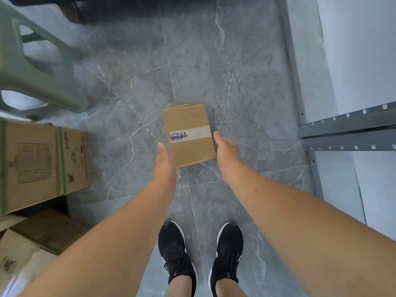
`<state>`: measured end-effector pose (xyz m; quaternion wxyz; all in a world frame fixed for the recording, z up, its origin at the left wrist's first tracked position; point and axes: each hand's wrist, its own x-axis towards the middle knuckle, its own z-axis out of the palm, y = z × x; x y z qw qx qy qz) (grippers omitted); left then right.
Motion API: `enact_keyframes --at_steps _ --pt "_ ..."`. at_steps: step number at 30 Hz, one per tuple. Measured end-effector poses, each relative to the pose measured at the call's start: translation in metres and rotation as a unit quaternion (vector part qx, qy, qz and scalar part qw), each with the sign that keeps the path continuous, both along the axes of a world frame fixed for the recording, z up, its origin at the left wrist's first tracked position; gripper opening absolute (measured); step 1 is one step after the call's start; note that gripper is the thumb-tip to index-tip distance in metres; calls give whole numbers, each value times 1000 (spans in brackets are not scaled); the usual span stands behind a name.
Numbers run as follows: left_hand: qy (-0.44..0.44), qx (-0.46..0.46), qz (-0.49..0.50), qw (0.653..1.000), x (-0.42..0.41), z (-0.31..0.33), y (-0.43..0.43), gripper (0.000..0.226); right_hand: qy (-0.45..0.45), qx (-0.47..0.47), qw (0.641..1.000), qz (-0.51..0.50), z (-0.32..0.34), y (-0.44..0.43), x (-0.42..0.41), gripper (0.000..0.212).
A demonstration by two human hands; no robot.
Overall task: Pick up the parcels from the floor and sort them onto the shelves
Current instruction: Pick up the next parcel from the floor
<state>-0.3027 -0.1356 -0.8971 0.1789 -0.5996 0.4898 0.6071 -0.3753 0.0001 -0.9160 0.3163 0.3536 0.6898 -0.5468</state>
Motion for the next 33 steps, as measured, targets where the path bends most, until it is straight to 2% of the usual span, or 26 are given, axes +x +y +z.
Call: enact_keyframes --at_steps 4,8,14,16,18,21,26,33 --pt "8 -24 17 1000 -13 -33 -6 77 63 37 992 99 -30 -5 -6 25" --pt "5 -43 23 999 -25 -59 -8 76 78 61 987 128 -55 -5 -21 17" --pt "17 -52 13 998 -41 -102 -19 82 50 37 987 148 -94 -12 -37 57" --pt "22 -49 27 998 -47 -110 -22 82 49 32 983 174 -104 -11 -39 65" --pt "22 -47 36 998 -52 -114 -22 82 43 30 978 202 -113 -10 -40 63" --pt "24 -58 35 997 -54 -112 -20 81 47 30 976 211 -120 -11 -37 45" --pt "33 -77 35 996 -48 -94 -18 80 57 39 979 193 -100 -13 -29 31" --pt "53 -118 65 989 -51 -16 -22 71 76 47 973 212 -18 -11 -32 45"
